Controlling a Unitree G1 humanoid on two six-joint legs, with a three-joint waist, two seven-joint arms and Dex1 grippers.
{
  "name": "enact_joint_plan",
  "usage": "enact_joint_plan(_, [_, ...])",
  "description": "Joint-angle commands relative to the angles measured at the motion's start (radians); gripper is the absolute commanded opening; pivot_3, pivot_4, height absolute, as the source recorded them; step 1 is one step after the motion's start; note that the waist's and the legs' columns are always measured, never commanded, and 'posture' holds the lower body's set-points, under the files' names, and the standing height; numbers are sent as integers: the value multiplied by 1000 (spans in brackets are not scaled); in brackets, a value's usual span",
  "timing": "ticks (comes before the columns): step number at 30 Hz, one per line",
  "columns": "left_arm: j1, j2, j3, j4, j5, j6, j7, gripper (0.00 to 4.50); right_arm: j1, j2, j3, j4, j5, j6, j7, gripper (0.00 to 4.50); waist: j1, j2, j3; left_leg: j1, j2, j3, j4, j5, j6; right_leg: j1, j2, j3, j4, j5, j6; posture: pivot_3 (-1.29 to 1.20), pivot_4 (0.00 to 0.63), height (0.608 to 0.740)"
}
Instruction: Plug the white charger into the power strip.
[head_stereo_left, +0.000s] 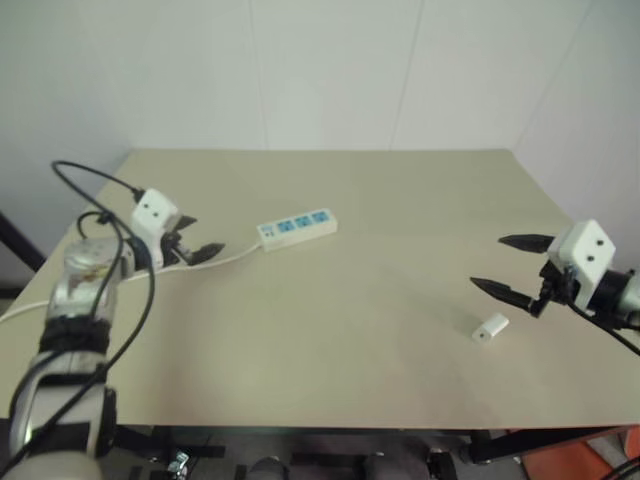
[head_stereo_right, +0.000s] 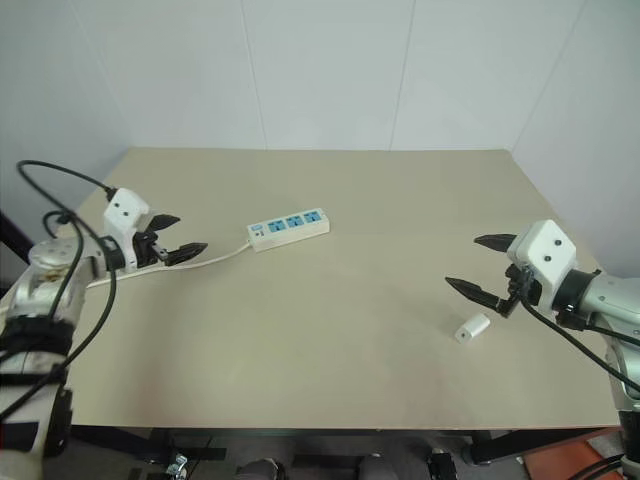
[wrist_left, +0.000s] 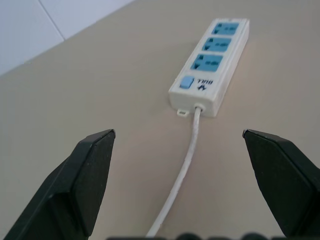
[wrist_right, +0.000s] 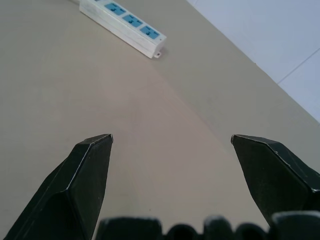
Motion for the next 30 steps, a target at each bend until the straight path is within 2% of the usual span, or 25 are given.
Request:
enact_joint_plan(1, [-140, -27, -46, 233, 88, -107, 14, 4471, -12, -1, -15, -45, 4, -27, -16, 4500, 0, 0, 0, 0, 0, 0, 0, 0, 0, 0, 0, 0, 0, 0, 0, 0, 150, 740])
enact_joint_plan(7, [-257, -101, -74, 463, 175, -158, 91, 4471, 9, 5, -31, -107, 14, -16, -37, 4500, -9, -1, 0, -1, -1, 0, 0, 0, 0, 0, -1, 0, -1, 1, 1, 0, 150, 740])
enact_joint_plan(17, [-208, -178, -41, 542, 208, -111, 169, 4471, 85, -2, -97, -227, 34, 22, -69, 4500, -8, -2, 1, -1, -1, 0, 1, 0, 0, -1, -1, 1, 0, 1, 2, 0, 150, 740])
enact_joint_plan(21, [-160, -191, -20, 550, 205, -82, 204, 3672, 117, -1, -124, -273, 42, 38, -73, 4500, -6, -2, 1, 0, -1, 0, 1, 0, 0, 0, -1, 1, 1, 1, 2, 0, 150, 740])
enact_joint_plan(30, [-83, -198, 20, 545, 204, -57, 188, 1000, 183, -16, -187, -324, 55, 61, -69, 4500, -21, 0, -3, 8, -1, 0, 1, 0, 0, 5, -1, 2, 2, 0, 2, 0, 150, 740])
